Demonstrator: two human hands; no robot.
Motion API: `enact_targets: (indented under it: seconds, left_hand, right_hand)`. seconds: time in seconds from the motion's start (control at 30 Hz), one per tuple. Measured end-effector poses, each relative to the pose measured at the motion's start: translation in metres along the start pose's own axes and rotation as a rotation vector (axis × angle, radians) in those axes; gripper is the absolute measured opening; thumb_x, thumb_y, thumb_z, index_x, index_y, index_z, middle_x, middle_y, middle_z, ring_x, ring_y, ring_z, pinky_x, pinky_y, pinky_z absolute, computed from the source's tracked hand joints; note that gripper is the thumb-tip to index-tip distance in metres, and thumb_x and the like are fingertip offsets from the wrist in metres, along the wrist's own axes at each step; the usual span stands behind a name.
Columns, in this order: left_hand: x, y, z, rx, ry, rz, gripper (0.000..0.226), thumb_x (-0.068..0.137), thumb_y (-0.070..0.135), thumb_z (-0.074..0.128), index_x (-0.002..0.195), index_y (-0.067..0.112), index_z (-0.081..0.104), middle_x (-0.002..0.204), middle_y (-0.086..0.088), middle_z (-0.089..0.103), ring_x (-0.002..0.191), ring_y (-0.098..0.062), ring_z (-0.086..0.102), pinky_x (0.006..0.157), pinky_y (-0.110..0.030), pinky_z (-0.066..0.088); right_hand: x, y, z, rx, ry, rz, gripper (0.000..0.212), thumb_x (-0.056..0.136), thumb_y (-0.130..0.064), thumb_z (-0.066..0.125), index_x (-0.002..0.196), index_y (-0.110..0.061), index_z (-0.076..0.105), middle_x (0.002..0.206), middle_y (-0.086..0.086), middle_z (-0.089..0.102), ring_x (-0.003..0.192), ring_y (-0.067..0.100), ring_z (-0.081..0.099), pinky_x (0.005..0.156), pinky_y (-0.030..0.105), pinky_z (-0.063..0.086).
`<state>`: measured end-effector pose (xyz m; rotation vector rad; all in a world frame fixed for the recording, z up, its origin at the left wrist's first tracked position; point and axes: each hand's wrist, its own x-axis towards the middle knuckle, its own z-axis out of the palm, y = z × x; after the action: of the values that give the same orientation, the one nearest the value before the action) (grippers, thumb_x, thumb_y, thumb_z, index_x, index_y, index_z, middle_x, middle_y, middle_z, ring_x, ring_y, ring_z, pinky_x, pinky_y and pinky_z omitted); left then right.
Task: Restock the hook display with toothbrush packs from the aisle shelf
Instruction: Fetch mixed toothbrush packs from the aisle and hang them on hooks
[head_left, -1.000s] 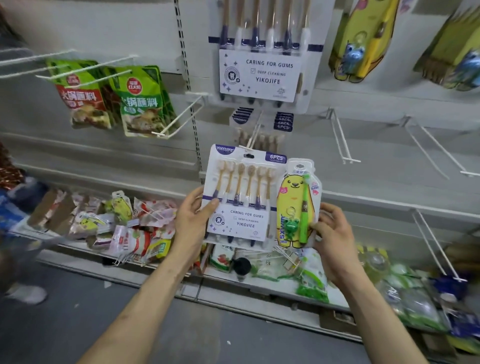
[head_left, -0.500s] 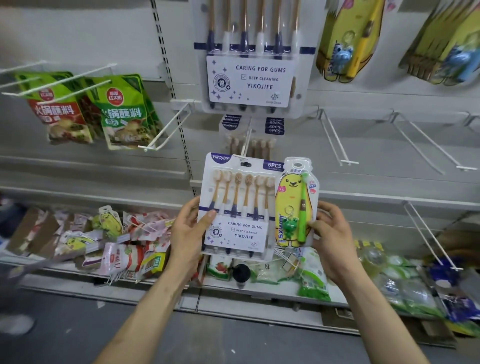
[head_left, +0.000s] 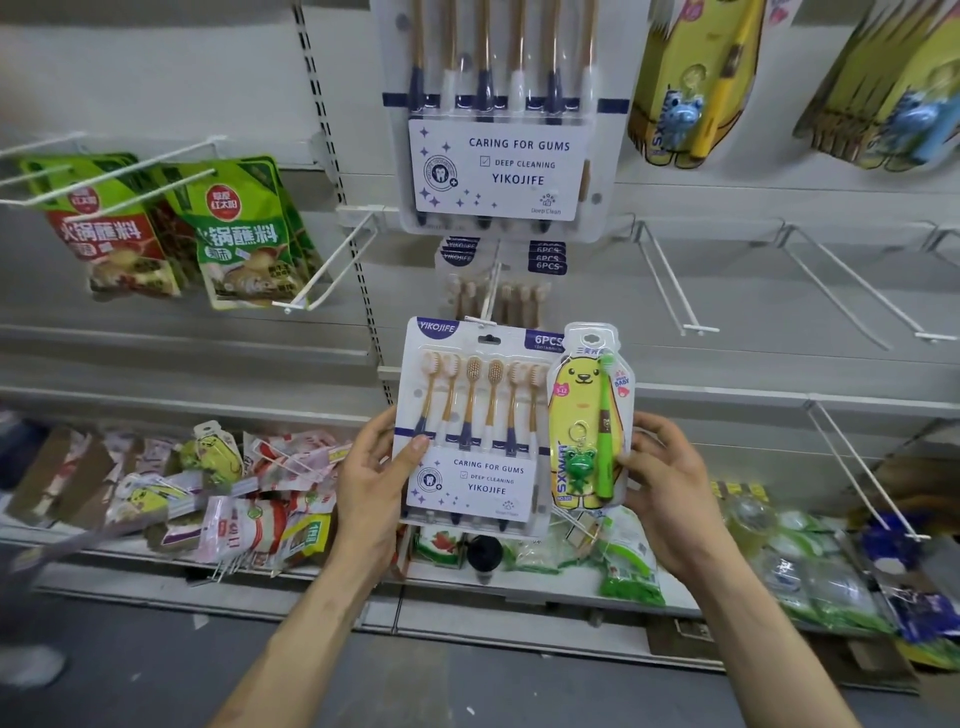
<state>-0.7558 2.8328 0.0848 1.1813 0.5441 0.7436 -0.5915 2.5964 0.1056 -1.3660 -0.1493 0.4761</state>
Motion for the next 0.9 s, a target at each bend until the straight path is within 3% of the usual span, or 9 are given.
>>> enact_targets:
  seconds: [0.17, 0.37, 0.53, 0.7, 0.9]
  left_hand:
    - [-0.004, -0.006, -0.003, -0.015, -0.001, -0.012, 0.048, 0.091, 0.007, 0.074, 0.137, 0.016, 0.062, 0.125, -0.007, 0.075, 0.112, -0.028, 0.074, 0.082, -0.039, 0.065]
    - [0.0, 0.001, 0.0, -0.036, -0.004, 0.0, 0.051, 0.086, 0.015, 0.075, 0.135, 0.018, 0.062, 0.126, -0.005, 0.075, 0.11, -0.025, 0.075, 0.082, -0.039, 0.065]
    - [0.014, -0.001, 0.002, -0.003, 0.001, 0.007, 0.042, 0.093, 0.007, 0.072, 0.133, 0.018, 0.063, 0.125, -0.008, 0.074, 0.113, -0.027, 0.073, 0.084, -0.038, 0.064]
    - [0.029, -0.001, 0.004, 0.016, 0.013, 0.02, 0.046, 0.089, 0.017, 0.076, 0.133, 0.022, 0.063, 0.127, -0.006, 0.074, 0.112, -0.025, 0.074, 0.086, -0.039, 0.064]
    - [0.058, -0.01, 0.009, 0.156, -0.03, 0.068, 0.044, 0.098, 0.014, 0.072, 0.137, 0.032, 0.061, 0.123, 0.009, 0.076, 0.114, -0.015, 0.073, 0.085, -0.032, 0.063]
  right_hand:
    - [0.0, 0.001, -0.004, 0.006, -0.011, 0.011, 0.039, 0.101, 0.012, 0.045, 0.131, -0.01, 0.057, 0.122, 0.018, 0.071, 0.115, 0.04, 0.069, 0.087, 0.069, 0.057]
    - [0.003, -0.002, -0.003, 0.065, -0.045, 0.01, 0.038, 0.101, 0.012, 0.045, 0.132, -0.007, 0.056, 0.124, 0.019, 0.071, 0.112, 0.038, 0.071, 0.083, 0.06, 0.06]
    - [0.007, -0.004, 0.0, 0.072, -0.043, 0.009, 0.038, 0.101, 0.012, 0.045, 0.132, -0.008, 0.056, 0.122, 0.019, 0.071, 0.112, 0.038, 0.071, 0.078, 0.055, 0.062]
    - [0.011, -0.006, -0.001, 0.057, -0.033, 0.006, 0.037, 0.101, 0.012, 0.045, 0.132, -0.007, 0.056, 0.123, 0.019, 0.071, 0.114, 0.04, 0.07, 0.083, 0.062, 0.061]
    - [0.016, -0.008, 0.002, 0.04, -0.008, 0.005, 0.038, 0.102, 0.012, 0.044, 0.131, -0.008, 0.056, 0.123, 0.018, 0.071, 0.114, 0.038, 0.071, 0.076, 0.053, 0.065]
